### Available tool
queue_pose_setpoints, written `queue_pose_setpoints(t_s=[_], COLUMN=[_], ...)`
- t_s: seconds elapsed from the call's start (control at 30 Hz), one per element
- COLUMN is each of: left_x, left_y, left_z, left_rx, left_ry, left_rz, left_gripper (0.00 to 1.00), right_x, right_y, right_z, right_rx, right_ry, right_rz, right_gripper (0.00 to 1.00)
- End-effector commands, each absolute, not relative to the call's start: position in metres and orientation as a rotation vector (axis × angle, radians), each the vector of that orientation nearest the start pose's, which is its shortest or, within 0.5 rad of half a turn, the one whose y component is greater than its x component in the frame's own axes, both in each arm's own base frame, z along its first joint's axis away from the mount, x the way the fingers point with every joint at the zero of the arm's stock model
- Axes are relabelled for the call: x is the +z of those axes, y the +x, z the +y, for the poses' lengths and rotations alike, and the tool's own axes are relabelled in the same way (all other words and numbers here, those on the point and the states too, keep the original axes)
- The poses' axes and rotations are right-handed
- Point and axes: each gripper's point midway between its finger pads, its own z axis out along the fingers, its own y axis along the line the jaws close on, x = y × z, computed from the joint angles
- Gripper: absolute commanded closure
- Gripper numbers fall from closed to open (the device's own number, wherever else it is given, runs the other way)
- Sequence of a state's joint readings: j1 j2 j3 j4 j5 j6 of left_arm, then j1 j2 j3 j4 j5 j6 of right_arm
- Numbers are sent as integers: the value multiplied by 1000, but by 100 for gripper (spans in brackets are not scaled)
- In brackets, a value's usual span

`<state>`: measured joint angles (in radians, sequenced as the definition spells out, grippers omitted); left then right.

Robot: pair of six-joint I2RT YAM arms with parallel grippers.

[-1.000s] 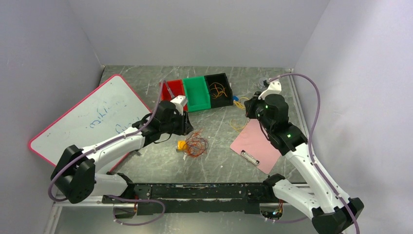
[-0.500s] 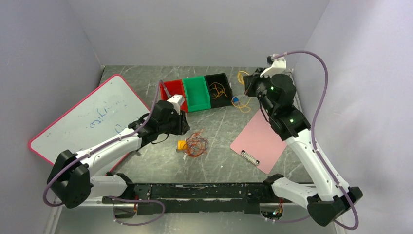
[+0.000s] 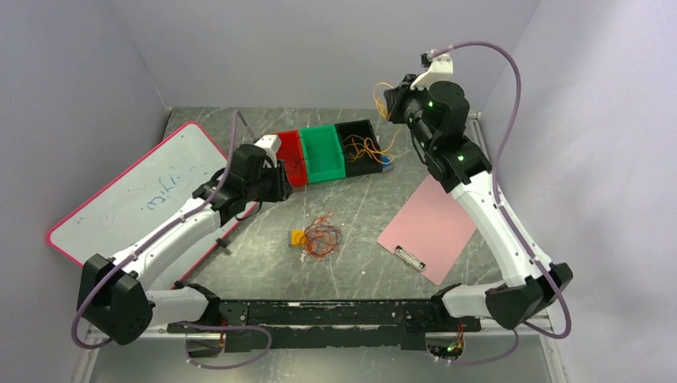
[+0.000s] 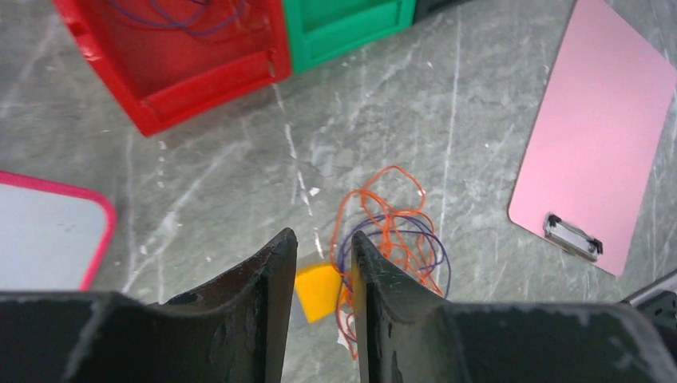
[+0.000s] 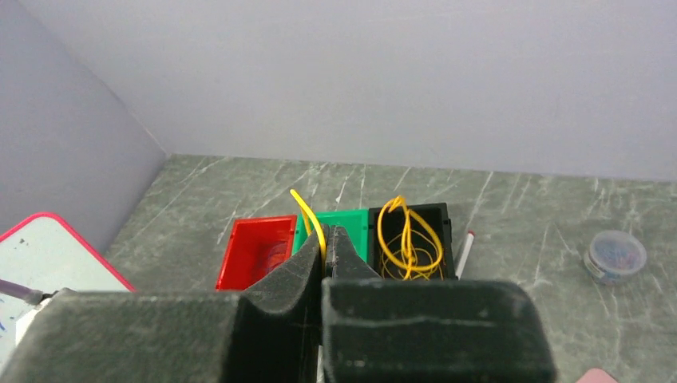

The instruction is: Untangle the cables

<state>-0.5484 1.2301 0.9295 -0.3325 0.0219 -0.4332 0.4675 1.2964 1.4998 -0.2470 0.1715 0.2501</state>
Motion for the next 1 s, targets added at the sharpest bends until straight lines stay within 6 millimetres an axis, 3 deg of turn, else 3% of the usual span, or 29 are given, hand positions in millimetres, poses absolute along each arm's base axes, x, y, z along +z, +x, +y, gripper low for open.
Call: queue_pose_setpoints(t_s=[0.0, 0.2, 0.53, 0.97], left_x=[181, 175, 164, 167], left_y=[306, 311, 315, 313], left_z=[-182, -167, -167, -165], left_rx=[-495, -459, -438, -434], left_ry=[105, 83, 158, 163], left_rz=[2260, 2275, 2267, 2254], left_gripper=[64, 64, 63, 63], right_x=[437, 432, 404, 311], right_y=[401, 424, 468, 516], right_z=[184, 196, 216, 232], right_rx=[440, 430, 413, 407], right_ry=[-68, -88, -127, -140], right_rz=[1596, 1605, 1653, 1813], right_gripper=[100, 100, 100, 100])
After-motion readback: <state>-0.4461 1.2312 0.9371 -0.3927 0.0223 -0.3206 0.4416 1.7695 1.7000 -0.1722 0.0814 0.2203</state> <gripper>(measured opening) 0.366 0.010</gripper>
